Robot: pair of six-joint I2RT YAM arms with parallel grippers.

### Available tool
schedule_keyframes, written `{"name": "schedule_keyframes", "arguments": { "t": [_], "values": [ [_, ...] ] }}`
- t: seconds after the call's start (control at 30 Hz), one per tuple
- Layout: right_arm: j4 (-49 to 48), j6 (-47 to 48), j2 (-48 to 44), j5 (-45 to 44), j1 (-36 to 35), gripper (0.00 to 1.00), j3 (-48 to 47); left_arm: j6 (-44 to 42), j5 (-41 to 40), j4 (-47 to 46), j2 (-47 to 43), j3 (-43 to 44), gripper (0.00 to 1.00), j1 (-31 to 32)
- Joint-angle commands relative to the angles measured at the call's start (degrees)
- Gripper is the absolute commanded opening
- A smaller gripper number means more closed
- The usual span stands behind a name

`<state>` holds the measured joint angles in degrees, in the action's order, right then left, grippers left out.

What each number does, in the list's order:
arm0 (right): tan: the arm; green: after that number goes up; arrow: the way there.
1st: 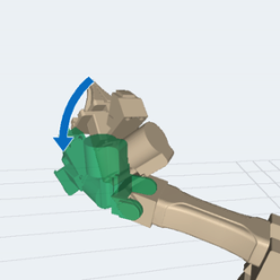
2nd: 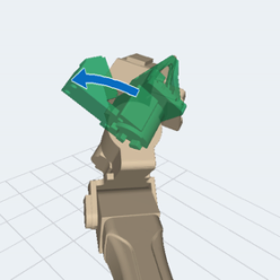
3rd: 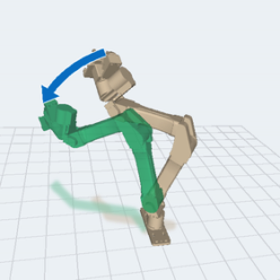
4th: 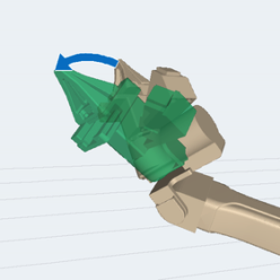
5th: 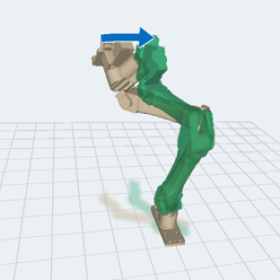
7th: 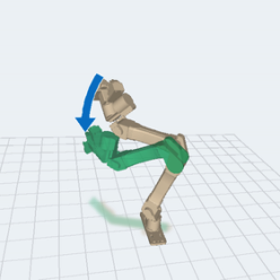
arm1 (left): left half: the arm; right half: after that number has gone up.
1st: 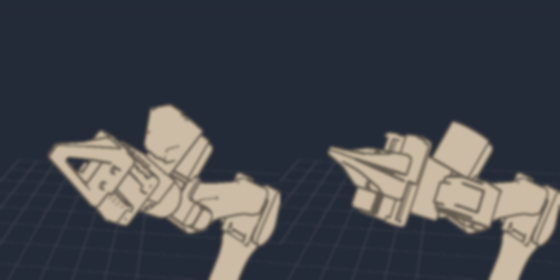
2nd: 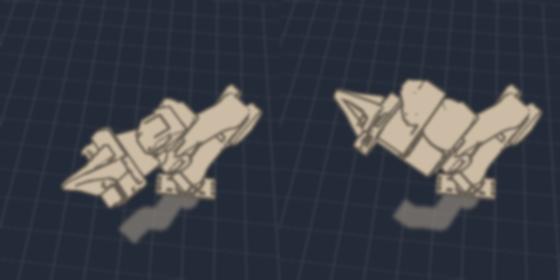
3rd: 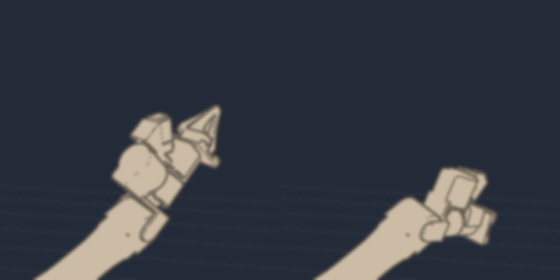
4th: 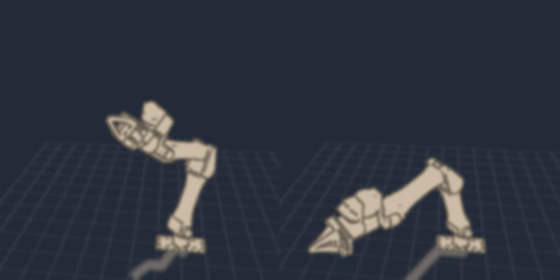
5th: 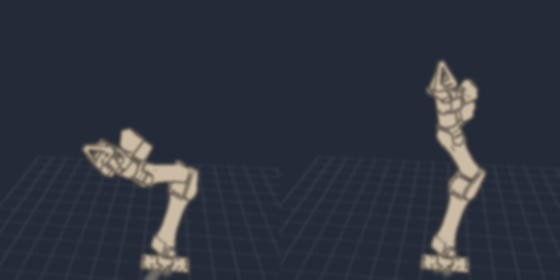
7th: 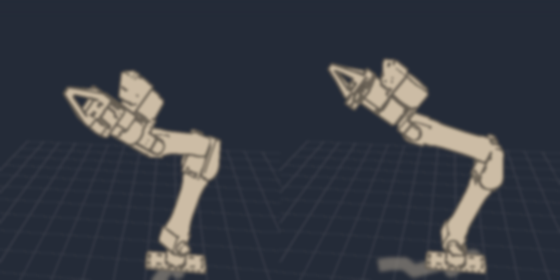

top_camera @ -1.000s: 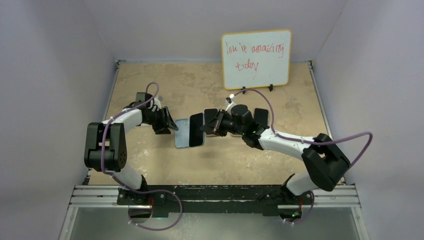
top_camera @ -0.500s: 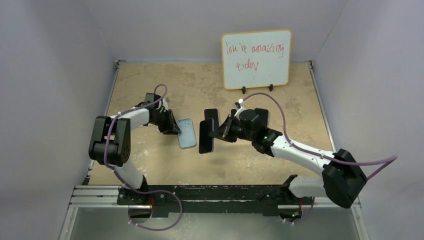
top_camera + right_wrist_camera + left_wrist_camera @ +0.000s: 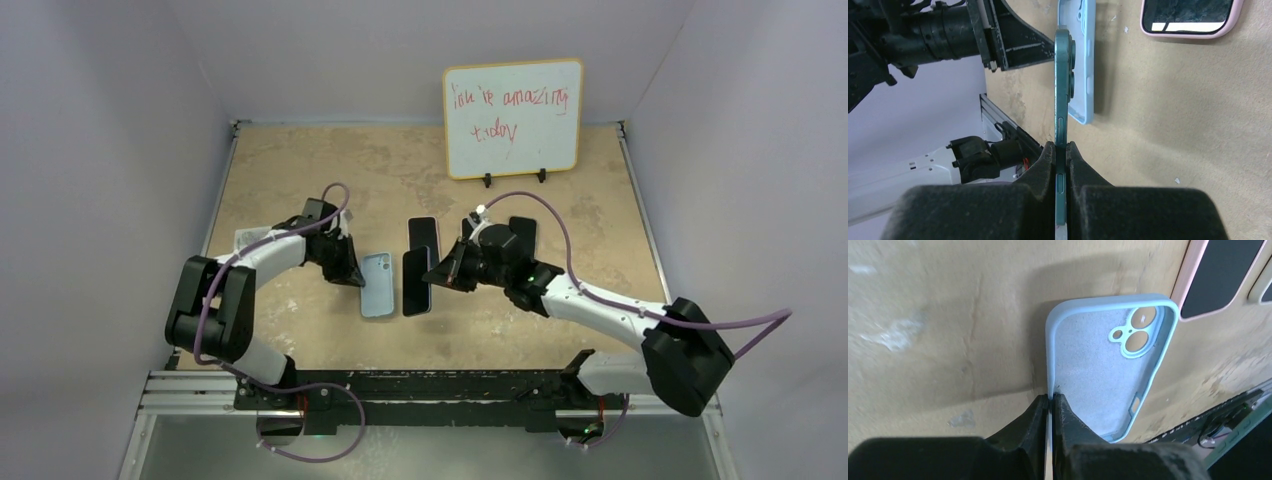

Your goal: Put the phone into the phone case

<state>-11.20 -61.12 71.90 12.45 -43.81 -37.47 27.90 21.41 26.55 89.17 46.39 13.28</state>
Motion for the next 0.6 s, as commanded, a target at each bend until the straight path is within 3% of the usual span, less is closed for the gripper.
{"name": "schedule_keyframes", "arguments": {
  "t": [0.0,0.27,0.57],
  "values": [
    [-6.5,0.1,1.8,1.9,0.2,0.0,-0.9,1.4,-0.2,1.4,-4.4,-2.9,0.1,1.5],
    [-11.4,-1.4,8.2,3.0,0.3,0.0,-2.6,3.9,10.4,-1.1,-6.4,-4.7,0.37,0.3],
    [-16.5,-2.4,17.1,6.6,0.1,0.0,-7.4,1.0,18.8,-1.1,-7.9,-4.3,0.4,-11.6]
  ]
}}
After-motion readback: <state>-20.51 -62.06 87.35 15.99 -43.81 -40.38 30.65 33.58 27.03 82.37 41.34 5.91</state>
